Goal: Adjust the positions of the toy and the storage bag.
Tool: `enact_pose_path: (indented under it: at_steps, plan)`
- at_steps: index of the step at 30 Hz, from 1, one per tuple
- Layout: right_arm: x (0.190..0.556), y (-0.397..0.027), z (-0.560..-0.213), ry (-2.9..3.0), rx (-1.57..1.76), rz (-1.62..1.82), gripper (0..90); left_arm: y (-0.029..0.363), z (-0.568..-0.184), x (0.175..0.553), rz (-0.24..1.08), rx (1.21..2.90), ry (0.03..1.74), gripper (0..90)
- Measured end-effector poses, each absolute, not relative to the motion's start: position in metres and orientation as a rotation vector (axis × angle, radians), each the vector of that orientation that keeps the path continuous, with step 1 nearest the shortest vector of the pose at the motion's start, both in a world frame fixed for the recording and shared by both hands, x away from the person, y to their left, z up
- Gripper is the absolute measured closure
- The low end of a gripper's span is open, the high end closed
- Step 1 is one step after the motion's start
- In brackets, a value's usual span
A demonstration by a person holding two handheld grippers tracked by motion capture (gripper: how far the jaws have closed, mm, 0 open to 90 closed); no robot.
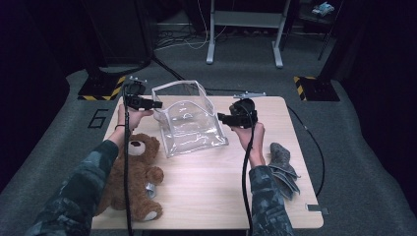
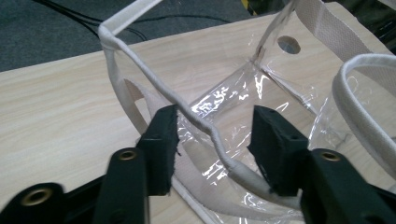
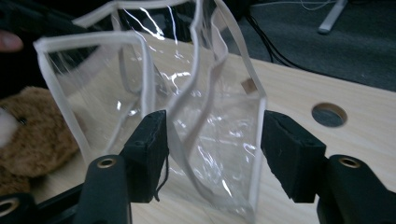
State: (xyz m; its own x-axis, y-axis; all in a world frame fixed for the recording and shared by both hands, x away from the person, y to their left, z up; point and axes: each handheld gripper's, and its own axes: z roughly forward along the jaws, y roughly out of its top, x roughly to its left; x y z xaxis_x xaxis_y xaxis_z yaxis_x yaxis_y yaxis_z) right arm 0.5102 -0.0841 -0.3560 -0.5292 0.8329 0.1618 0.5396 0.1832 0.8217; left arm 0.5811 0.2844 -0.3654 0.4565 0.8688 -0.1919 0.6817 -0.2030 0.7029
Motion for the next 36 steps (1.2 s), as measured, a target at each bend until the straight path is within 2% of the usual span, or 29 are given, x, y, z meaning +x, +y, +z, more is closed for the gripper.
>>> enact_pose_path:
  at_steps: [5,6,7,8,9,11,13,21,29,32,33,36]
  plan:
    - [0.523,-0.068,-0.348,2.142,1.318,1.317,50.3,0.283,-0.368,0.583,0.309,1.974,1.308,60.8]
    - [0.526,-0.066,-0.348,2.150,1.308,1.313,54.3,0.282,-0.368,0.583,0.310,1.977,1.315,62.4]
    - [0.528,-0.059,-0.350,2.145,1.319,1.251,62.4,0.282,-0.368,0.582,0.311,1.975,1.323,65.3]
    - [0.530,-0.056,-0.351,2.151,1.321,1.228,64.1,0.282,-0.368,0.583,0.314,1.986,1.318,67.1]
    - [0.532,-0.053,-0.354,2.155,1.334,1.230,72.1,0.282,-0.369,0.582,0.319,1.975,1.320,70.5]
    - [0.531,-0.050,-0.355,2.145,1.343,1.220,82.2,0.281,-0.369,0.582,0.325,2.001,1.301,76.4]
    - [0.529,-0.050,-0.353,2.139,1.335,1.192,87.1,0.281,-0.367,0.581,0.328,2.007,1.289,78.0]
    - [0.507,-0.073,-0.349,2.118,1.328,1.114,88.2,0.274,-0.366,0.579,0.310,2.036,1.251,79.6]
    - [0.471,-0.104,-0.350,2.103,1.373,1.134,87.8,0.249,-0.367,0.573,0.280,2.069,1.169,79.1]
    - [0.462,-0.111,-0.351,2.103,1.376,1.152,84.0,0.242,-0.367,0.571,0.273,2.080,1.153,78.2]
    - [0.462,-0.112,-0.350,2.102,1.375,1.161,79.4,0.242,-0.367,0.572,0.269,2.079,1.152,75.3]
    - [0.469,-0.112,-0.345,2.145,1.329,1.166,70.0,0.244,-0.364,0.574,0.264,2.044,1.172,56.6]
